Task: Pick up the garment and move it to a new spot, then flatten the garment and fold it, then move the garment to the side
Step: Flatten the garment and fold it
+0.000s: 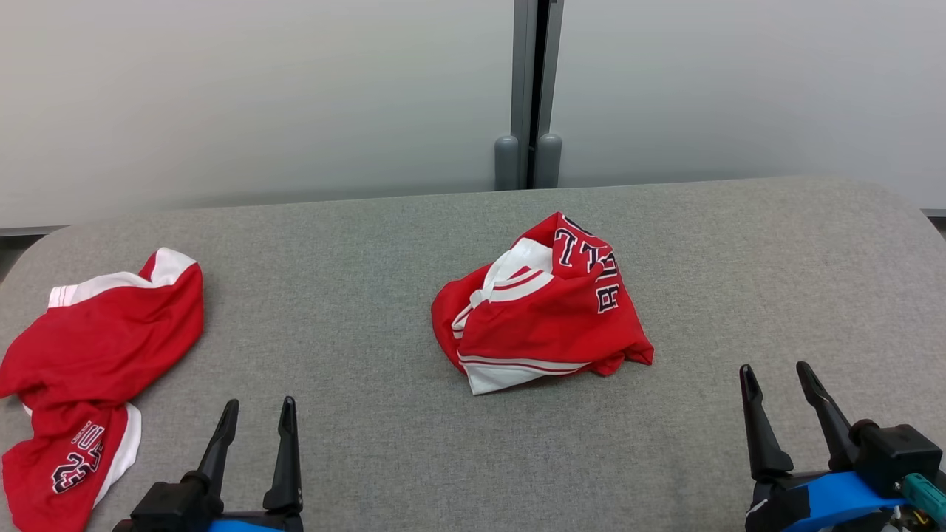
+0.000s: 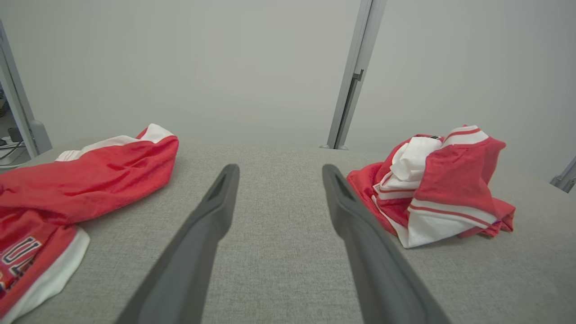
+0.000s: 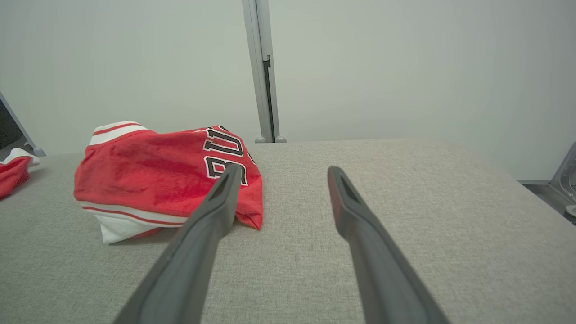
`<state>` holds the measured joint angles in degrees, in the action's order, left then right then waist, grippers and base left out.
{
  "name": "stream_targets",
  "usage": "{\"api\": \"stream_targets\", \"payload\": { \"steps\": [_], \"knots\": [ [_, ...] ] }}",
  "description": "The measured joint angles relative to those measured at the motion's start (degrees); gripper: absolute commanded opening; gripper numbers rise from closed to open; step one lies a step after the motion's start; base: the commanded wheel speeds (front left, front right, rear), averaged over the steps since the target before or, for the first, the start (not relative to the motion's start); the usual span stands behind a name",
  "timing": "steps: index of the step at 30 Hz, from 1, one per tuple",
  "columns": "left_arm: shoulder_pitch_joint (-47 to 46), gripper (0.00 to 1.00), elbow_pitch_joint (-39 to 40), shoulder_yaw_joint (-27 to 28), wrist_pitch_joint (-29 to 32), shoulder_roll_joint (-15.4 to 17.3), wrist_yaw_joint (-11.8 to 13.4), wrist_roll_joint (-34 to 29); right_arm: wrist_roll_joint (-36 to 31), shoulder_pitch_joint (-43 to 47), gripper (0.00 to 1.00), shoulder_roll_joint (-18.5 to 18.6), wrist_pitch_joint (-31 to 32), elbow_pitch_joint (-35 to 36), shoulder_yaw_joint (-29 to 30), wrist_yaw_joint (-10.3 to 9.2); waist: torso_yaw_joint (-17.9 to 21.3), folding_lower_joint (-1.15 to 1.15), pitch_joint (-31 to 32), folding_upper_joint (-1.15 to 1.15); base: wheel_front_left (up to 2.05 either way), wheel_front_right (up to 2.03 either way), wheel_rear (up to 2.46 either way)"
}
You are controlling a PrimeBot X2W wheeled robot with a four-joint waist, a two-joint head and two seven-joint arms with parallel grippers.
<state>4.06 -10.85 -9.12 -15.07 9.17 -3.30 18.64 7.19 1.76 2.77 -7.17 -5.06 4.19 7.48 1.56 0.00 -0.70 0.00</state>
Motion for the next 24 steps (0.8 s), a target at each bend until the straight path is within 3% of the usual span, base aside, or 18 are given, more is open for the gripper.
{"api": "stream_targets", "payload": {
  "steps": [19, 24],
  "knots": [
    [-1.05, 1.00, 1.47, -0.29, 0.13, -0.38, 0.00, -0.98, 1.04, -0.30, 1.00, 0.00, -0.51, -0.51, -1.11, 0.00, 0.85, 0.00, -0.57, 0.00, 0.00, 0.00, 0.00],
    [-5.71, 1.00, 0.99, -2.52, 4.32, -0.29, -1.41, 0.04, 1.41, -1.15, 1.00, 0.00, -0.70, -0.34, -2.04, 0.00, 2.03, 0.00, -1.54, 0.00, 0.00, 0.00, 0.00]
  ]
}}
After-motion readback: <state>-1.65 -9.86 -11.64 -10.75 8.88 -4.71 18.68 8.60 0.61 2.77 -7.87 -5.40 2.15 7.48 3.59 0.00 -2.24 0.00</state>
